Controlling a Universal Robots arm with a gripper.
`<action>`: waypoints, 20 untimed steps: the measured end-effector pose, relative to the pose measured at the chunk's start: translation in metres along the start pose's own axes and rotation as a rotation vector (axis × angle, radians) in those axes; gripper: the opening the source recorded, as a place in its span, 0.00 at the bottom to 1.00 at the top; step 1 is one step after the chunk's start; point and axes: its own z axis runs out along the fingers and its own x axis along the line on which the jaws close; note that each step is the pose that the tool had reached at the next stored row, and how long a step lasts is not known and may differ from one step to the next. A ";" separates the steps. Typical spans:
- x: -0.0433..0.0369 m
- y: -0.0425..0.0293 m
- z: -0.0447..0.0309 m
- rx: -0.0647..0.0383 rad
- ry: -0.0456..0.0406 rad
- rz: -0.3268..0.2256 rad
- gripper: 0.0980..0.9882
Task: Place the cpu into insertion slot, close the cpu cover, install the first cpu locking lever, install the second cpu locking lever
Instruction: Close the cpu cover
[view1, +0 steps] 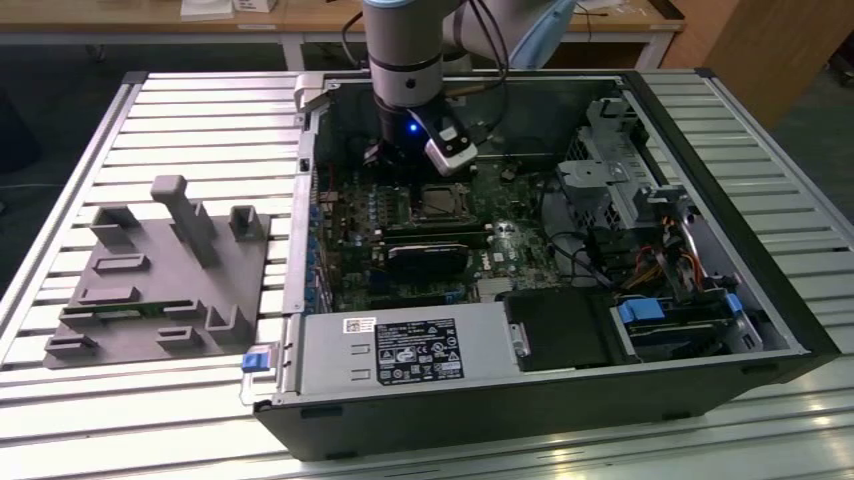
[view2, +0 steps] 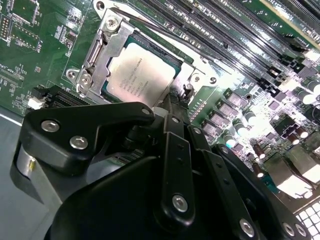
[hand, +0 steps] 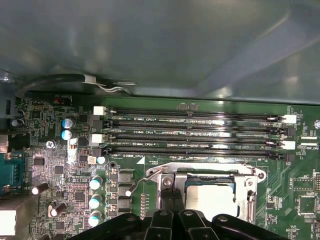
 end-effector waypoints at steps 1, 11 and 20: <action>0.0000 -0.0001 -0.0014 0.001 0.0006 0.000 0.01; -0.0014 0.0001 -0.0190 0.001 0.0007 0.000 0.01; -0.0028 0.0003 -0.0360 0.001 0.0007 0.000 0.01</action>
